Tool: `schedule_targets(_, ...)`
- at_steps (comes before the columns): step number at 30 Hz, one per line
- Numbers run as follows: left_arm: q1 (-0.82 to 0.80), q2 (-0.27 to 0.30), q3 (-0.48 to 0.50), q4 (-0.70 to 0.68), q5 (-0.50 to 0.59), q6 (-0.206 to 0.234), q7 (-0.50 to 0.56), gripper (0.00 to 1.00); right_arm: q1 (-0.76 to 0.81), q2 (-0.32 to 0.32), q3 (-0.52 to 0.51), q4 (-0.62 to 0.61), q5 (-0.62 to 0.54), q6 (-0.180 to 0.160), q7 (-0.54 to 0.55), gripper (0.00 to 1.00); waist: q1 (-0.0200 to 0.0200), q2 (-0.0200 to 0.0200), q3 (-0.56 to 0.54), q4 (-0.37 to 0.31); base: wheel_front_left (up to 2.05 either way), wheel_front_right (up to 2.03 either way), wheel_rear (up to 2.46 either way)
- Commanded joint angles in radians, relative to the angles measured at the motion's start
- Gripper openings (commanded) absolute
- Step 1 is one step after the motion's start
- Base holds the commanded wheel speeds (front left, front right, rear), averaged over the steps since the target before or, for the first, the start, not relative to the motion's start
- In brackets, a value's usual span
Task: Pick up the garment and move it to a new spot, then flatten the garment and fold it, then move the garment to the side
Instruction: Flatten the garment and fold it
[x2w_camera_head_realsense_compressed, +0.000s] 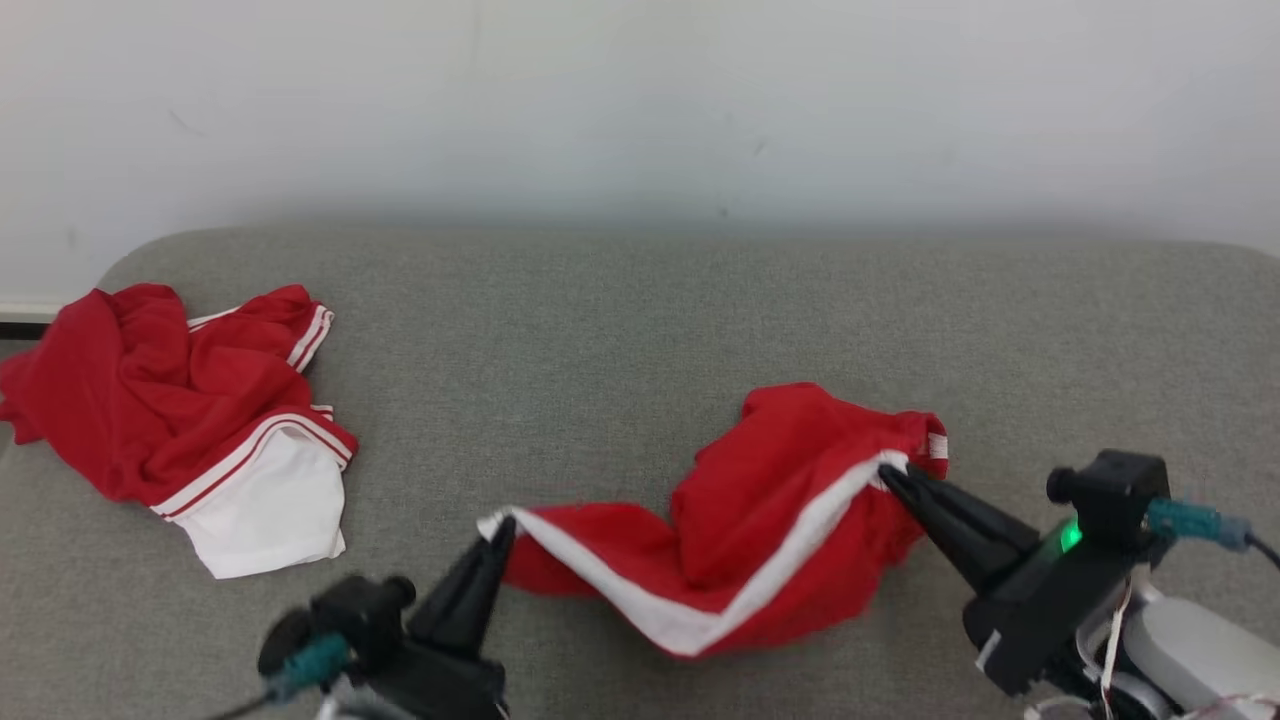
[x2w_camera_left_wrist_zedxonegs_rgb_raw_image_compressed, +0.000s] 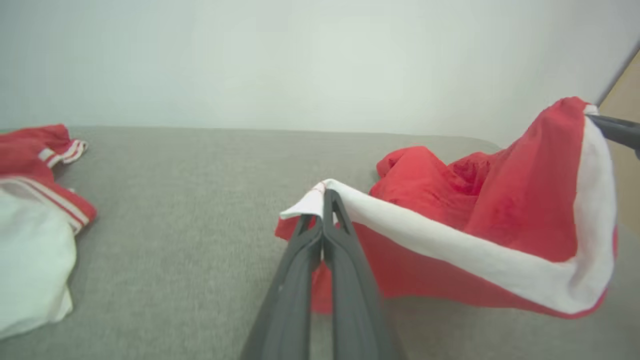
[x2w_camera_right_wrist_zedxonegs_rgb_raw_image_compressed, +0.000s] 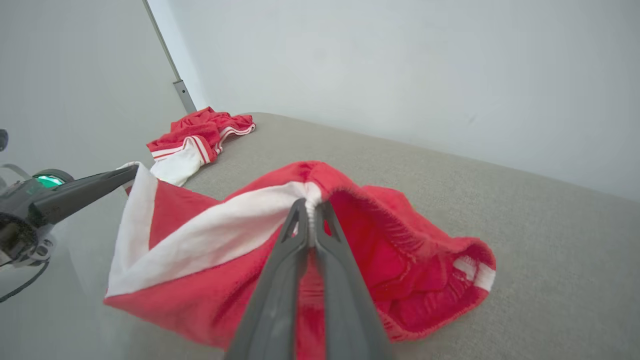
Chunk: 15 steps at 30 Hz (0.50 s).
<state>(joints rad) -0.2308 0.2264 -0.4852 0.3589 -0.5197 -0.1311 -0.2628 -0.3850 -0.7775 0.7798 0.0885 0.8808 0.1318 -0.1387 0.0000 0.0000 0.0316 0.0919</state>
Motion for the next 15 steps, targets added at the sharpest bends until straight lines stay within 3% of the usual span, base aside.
schedule_targets(1,-0.070,0.036,-0.011,-0.009,0.013,0.001,-0.003,0.00,-0.047,0.016,-0.013,-0.009,0.017,-0.002,0.005,0.00,0.0000,0.0000,0.041,-0.024,0.00,0.00,0.00)
schedule_targets(8,-0.518,0.191,-0.038,-0.035,-0.091,0.001,0.104,0.00,-0.357,0.079,-0.098,0.039,0.098,-0.002,0.068,0.00,0.0000,0.0000,0.221,-0.072,0.00,0.00,0.00)
schedule_targets(15,-0.997,0.248,-0.035,0.049,-0.218,0.001,0.217,0.00,-0.745,0.205,-0.185,0.194,0.266,-0.002,0.190,0.00,0.0000,0.0000,0.418,-0.119,0.00,0.00,0.00)
